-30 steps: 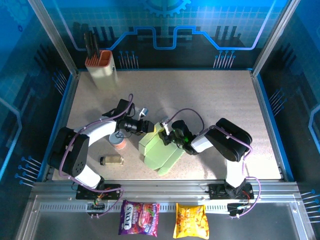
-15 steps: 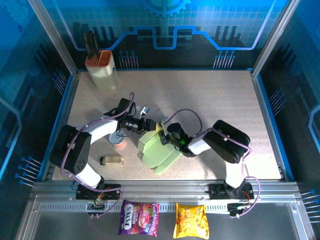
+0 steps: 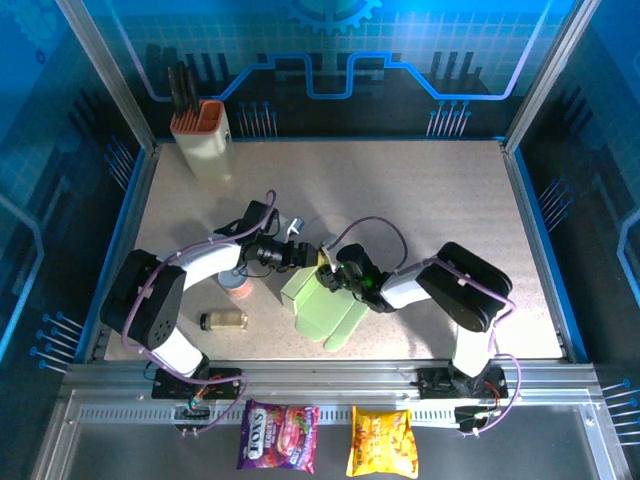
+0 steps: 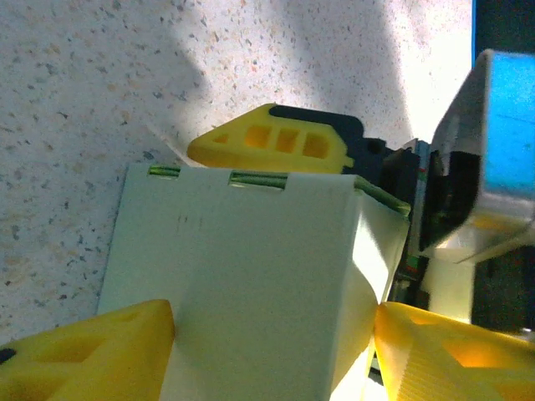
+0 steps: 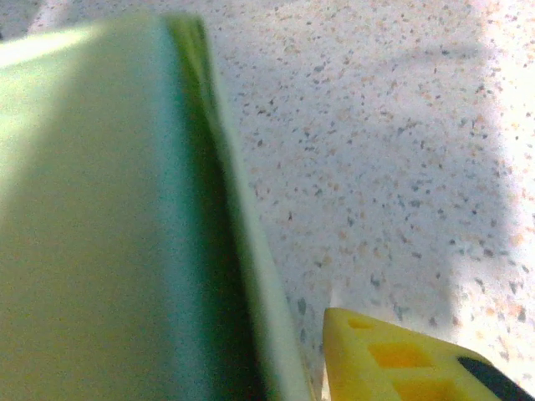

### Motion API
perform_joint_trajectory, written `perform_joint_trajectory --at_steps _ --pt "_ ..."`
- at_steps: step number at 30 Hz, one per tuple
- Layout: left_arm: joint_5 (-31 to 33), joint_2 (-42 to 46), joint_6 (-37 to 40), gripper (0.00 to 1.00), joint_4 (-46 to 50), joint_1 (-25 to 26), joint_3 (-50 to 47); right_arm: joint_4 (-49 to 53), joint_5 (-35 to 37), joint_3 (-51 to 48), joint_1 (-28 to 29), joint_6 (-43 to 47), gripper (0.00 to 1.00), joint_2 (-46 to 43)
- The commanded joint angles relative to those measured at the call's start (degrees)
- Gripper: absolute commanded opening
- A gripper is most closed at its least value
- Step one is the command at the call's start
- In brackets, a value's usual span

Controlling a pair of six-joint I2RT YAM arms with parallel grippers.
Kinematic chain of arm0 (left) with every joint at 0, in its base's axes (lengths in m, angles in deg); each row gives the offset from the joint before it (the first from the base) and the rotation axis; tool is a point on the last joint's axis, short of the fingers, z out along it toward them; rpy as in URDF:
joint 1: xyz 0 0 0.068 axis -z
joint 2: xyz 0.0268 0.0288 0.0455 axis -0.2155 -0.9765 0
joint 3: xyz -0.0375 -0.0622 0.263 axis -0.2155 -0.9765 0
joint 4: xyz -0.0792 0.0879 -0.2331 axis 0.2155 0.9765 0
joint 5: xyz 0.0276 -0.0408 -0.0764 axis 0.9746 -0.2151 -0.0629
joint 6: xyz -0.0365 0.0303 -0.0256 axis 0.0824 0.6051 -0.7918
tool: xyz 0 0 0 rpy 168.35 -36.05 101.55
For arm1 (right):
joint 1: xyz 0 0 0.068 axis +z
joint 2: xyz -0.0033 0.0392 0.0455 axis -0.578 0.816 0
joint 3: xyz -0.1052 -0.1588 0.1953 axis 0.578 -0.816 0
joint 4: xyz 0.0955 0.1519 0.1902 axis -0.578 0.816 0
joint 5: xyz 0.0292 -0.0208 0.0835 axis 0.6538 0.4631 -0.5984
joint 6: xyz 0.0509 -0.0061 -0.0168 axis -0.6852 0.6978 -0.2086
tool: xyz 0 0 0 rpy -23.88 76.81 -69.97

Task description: Fold the paper box

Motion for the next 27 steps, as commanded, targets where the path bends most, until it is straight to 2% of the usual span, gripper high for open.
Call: perform_joint_trajectory --at_steps 1,7,15,21,27 --pt "2.6 0.7 -0.5 0.65 3.3 0.1 0.5 4.3 -4.8 -1.7 -0.6 1.6 0.41 -4.1" --pt "3.3 1.5 -1.2 0.65 3.3 0.1 0.7 8.4 -8.7 -4.7 -2.0 0.8 0.46 -9.3" --pt "8.1 3.7 0.3 0.66 10.4 0.4 5.6 12.5 -6.0 -9.7 -5.2 -2.3 0.46 -20.1" --pt "12.7 1.9 2.2 0.73 18.7 1.9 12.1 15.5 -3.0 -12.1 -8.3 -3.7 0.47 -28.4" --pt "19.8 -2.9 4.7 0.82 28.4 5.9 21.1 18.1 -2.2 -12.8 -10.7 -3.2 0.47 -33.1"
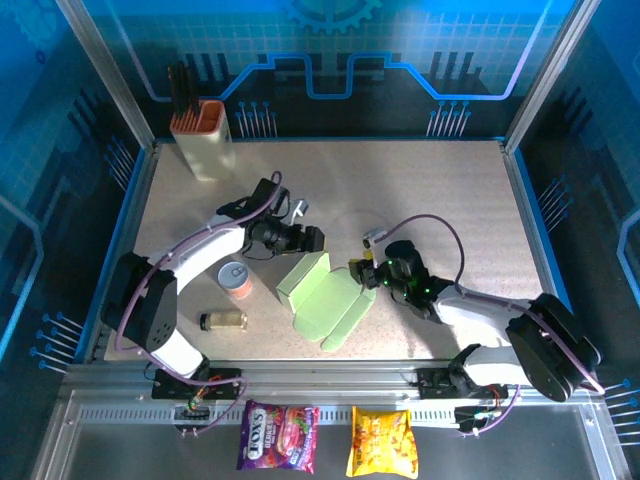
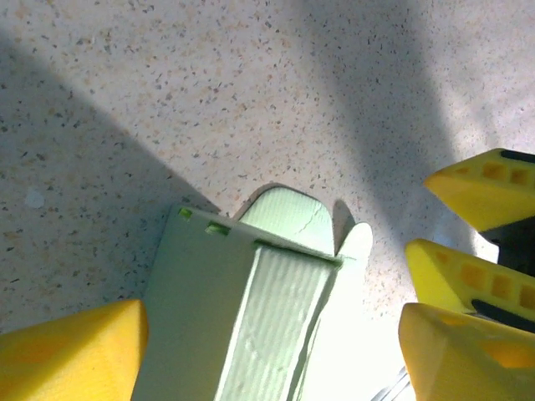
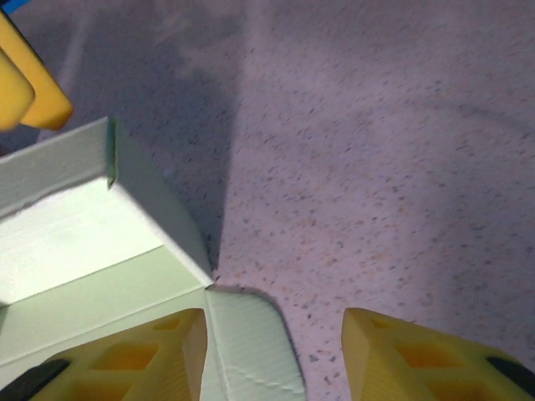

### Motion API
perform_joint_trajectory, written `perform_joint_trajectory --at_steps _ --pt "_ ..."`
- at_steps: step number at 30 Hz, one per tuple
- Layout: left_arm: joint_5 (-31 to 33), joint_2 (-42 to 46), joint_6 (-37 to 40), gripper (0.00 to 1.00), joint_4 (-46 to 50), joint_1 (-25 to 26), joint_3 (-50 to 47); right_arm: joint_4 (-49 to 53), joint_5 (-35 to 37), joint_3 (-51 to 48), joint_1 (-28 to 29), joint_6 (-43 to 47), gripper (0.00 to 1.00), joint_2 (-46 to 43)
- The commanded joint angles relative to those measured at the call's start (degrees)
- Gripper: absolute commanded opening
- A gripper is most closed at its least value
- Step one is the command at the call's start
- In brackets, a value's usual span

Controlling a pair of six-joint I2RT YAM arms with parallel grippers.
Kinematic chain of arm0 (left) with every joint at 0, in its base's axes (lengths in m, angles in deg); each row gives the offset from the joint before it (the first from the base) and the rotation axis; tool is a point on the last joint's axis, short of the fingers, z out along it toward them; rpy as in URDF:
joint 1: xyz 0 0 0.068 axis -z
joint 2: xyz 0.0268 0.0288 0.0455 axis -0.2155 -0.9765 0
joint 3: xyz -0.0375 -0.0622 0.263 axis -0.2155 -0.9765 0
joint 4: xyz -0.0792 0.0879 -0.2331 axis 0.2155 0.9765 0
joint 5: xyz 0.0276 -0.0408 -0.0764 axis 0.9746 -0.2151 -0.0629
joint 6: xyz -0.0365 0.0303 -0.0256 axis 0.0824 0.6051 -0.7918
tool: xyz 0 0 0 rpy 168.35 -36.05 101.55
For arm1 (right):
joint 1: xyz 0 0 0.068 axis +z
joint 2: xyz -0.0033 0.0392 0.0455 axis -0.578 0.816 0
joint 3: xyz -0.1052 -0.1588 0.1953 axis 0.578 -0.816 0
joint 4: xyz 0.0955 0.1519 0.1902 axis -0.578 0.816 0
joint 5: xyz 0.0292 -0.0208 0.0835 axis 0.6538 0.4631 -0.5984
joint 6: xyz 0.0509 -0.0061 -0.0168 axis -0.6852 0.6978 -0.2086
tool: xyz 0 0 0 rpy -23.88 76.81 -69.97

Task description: Fold the paper box

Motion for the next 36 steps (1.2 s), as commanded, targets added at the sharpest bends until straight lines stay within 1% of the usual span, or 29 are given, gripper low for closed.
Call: perform_joint_trajectory --at_steps 1,7,11,13,19,29,36 --pt "6.0 -3.4 2.7 0.83 9.7 2.5 5.3 2.7 1.4 -0.9 -1.2 -0.4 0.48 -2.1" --pt "12.8 -10.2 5.3 0.84 18.4 7.2 14.4 2.6 1.7 -1.8 -1.7 -0.2 0.48 -3.0" --pt "16.9 -14.8 6.0 0.84 22.6 8.6 18.5 2.6 1.7 -2.2 -1.8 0.1 0.48 -3.2" --pt "17.0 -16.5 6.4 0.83 22.9 8.8 19.1 2.7 1.8 -2.5 -1.9 0.2 0.48 -3.4" --pt "16.4 -19.7 6.5 0.77 23.0 9.4 20.9 2.9 1.9 -3.0 -2.2 0.4 0.48 -3.9" --pt "14.8 -22.5 5.8 0.75 23.4 9.9 23.3 1.5 1.6 -4.0 -2.2 0.2 0.48 -2.4" --pt "15.2 -23.6 5.8 0.62 23.9 10.0 23.5 1.5 1.6 -3.8 -2.3 0.8 0.48 -1.9"
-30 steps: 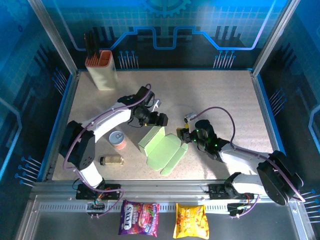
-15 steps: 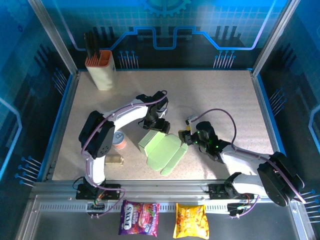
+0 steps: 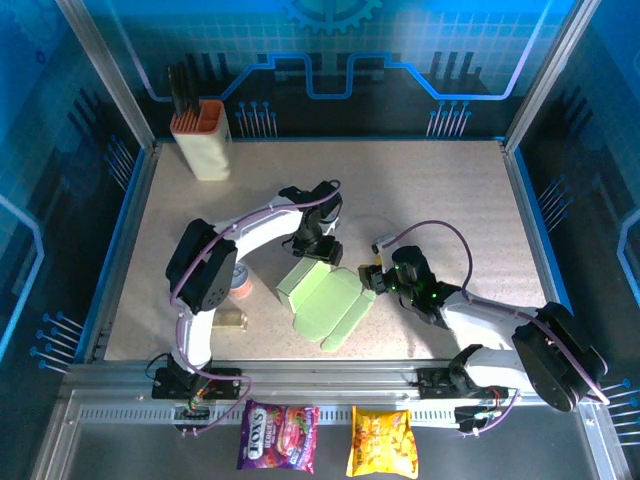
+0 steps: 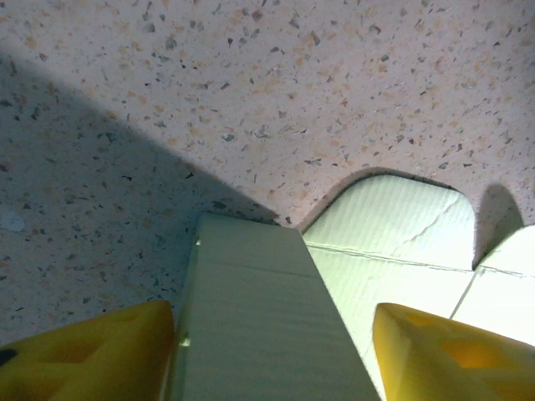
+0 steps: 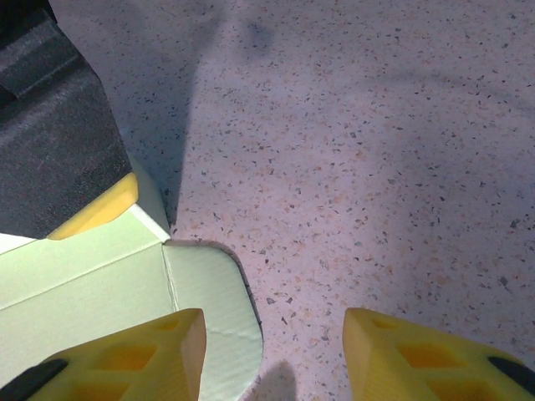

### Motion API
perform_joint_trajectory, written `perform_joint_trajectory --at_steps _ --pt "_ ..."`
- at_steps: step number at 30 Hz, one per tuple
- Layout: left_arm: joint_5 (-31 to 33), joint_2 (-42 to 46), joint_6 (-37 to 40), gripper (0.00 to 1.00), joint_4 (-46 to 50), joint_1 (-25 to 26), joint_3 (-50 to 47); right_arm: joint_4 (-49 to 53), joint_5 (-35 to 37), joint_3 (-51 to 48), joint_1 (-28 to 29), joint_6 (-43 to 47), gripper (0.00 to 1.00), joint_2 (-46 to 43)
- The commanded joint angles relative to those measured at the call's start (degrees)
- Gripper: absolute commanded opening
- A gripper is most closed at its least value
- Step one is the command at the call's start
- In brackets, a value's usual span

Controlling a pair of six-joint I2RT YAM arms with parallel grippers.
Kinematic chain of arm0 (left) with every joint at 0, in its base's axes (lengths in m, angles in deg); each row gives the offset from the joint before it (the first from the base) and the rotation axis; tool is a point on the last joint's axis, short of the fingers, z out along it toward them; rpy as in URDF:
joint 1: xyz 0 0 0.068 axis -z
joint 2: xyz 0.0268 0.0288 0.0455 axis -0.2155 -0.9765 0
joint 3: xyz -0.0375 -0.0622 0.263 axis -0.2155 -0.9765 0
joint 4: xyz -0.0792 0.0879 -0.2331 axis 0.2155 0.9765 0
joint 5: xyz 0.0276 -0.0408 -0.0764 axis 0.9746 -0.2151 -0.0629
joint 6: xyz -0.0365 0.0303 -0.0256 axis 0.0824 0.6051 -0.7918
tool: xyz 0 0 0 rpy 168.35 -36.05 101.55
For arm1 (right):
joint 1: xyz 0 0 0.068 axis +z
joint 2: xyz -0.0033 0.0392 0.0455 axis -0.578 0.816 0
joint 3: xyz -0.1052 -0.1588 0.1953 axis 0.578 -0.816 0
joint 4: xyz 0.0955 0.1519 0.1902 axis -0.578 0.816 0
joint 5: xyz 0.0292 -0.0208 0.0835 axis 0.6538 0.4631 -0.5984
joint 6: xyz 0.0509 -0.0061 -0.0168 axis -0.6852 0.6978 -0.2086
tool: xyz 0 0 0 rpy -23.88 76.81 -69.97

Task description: Fold the paper box

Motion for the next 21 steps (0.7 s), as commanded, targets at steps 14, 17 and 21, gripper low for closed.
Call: perform_joint_trajectory --at_steps 14,17,21 --pt "2.2 0.4 0.9 0.39 1.9 0.6 -0.1 1.1 0.8 0.4 -0.8 1.1 0.47 -1.3" --pt "2.2 1.7 0.9 0.35 0.7 0.5 -0.9 1.8 0.5 0.7 -0.8 0.9 0.47 -2.0" --pt "1.9 3.6 0.7 0.31 -0.5 0.5 -1.8 2.7 0.5 0.9 -0.8 0.9 0.47 -2.9"
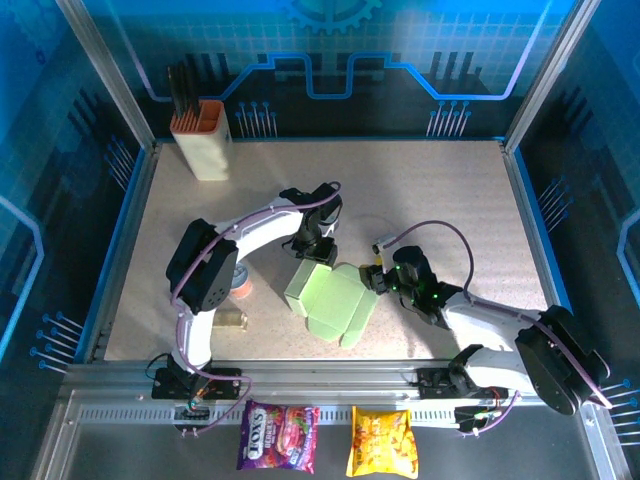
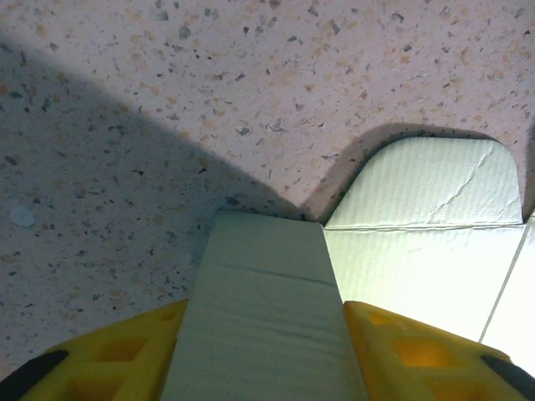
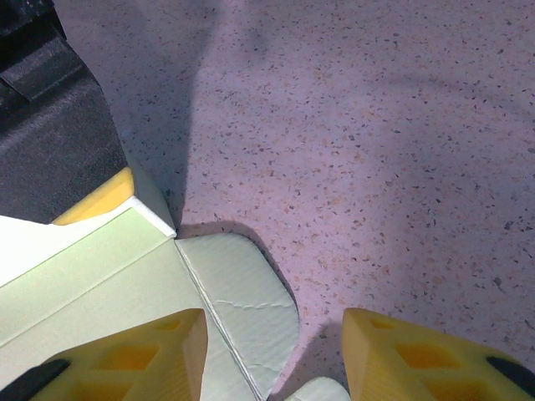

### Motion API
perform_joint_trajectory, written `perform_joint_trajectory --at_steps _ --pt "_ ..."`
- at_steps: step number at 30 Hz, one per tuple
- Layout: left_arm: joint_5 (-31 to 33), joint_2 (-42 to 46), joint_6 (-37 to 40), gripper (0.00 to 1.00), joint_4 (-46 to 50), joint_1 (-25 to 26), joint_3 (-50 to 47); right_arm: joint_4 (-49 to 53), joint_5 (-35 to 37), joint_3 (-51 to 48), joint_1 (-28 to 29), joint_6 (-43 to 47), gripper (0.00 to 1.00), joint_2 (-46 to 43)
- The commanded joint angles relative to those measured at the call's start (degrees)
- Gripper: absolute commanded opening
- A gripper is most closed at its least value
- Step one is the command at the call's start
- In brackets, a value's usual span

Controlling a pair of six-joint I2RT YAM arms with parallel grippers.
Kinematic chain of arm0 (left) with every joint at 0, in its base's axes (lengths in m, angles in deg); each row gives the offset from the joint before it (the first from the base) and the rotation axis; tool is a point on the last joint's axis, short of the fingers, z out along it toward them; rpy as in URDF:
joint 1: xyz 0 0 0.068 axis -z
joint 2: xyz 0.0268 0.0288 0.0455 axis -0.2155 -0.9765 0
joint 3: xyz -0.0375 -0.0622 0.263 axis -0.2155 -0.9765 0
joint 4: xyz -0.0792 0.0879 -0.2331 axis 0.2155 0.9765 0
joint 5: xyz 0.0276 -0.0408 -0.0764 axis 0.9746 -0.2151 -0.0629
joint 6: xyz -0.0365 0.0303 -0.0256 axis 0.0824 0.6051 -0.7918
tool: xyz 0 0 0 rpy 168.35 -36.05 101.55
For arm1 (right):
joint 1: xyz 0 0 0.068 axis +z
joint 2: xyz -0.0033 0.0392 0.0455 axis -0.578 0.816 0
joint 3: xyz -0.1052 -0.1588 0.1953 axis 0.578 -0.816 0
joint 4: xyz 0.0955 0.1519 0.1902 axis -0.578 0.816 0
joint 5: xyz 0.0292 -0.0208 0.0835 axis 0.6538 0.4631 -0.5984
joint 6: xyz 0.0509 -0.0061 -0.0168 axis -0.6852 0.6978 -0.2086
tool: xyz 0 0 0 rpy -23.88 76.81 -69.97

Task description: Fold the paper box

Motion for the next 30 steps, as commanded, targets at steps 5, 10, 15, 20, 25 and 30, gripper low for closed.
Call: perform_joint_trajectory --at_steps 5,10,15,20,25,30 --pt "-1.5 6.4 -0.7 0.31 -3.0 -0.7 -3.1 4.2 -0.9 2.0 -0.8 -0.1 0.47 -3.0" --pt "-8.5 12.4 -4.5 0.32 -10.4 -4.6 -9.0 17.5 0.7 6.9 -1.4 -4.9 0.51 -7.8" --pt "-17.7 18.6 -10.4 0.32 -20.3 -9.8 -16.8 30.3 -1.0 11.5 -2.2 -8.8 0.59 -14.4" --pt "-23.3 22.7 -14.3 0.32 -26.5 -13.0 -21.6 33.2 -11.9 12.2 -5.2 -11.4 0.66 -16.8" --pt "-26.9 24.8 -17.4 0.32 -30.9 -14.5 -24.8 37.8 -19.7 15.8 -7.3 -14.2 0.63 -14.0" --pt "-28.4 25.4 -19.0 0.33 -33.3 -14.7 -26.5 38.3 -23.7 16.8 -8.8 -17.1 0.51 -12.8"
